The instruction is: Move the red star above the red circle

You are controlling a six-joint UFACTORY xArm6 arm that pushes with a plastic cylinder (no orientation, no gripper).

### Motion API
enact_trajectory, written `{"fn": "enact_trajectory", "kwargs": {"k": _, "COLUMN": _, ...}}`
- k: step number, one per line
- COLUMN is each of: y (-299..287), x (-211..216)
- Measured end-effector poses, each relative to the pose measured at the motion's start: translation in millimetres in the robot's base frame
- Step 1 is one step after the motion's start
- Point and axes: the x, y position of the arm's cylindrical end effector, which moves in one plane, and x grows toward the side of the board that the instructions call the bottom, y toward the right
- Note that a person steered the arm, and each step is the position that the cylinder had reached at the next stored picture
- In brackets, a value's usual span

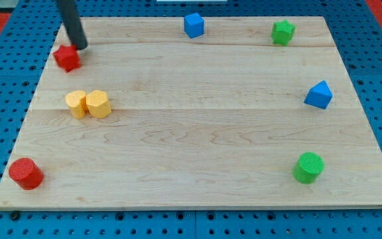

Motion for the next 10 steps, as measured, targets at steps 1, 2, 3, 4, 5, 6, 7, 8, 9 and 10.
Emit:
{"fn": "enact_trajectory", "kwargs": {"k": 1, "y": -10.5, "x": 75.8}}
{"fn": "enact_trajectory", "kwargs": {"k": 2, "y": -11.0, "x": 107.9}}
{"fn": "enact_trajectory", "kwargs": {"k": 3, "y": -6.2, "x": 56.4}}
{"fn": "enact_trajectory", "kwargs": {"k": 4, "y": -29.1, "x": 12.5}}
{"fn": "enact_trajectory", "kwargs": {"k": 5, "y": -52.3, "x": 64.3}}
{"fn": "enact_trajectory", "kwargs": {"k": 6, "y": -27.7, "x": 120.5}}
{"fn": "enact_trajectory", "kwargs": {"k": 7, "y": -18.7, "x": 161.3}}
{"fn": "enact_trajectory", "kwargs": {"k": 8, "y": -18.8, "x": 148.8}}
{"fn": "enact_trajectory", "kwargs": {"k": 9, "y": -31.2, "x": 144.5}}
{"fn": "enact_trajectory", "kwargs": {"k": 10, "y": -14.5, "x": 191.7}}
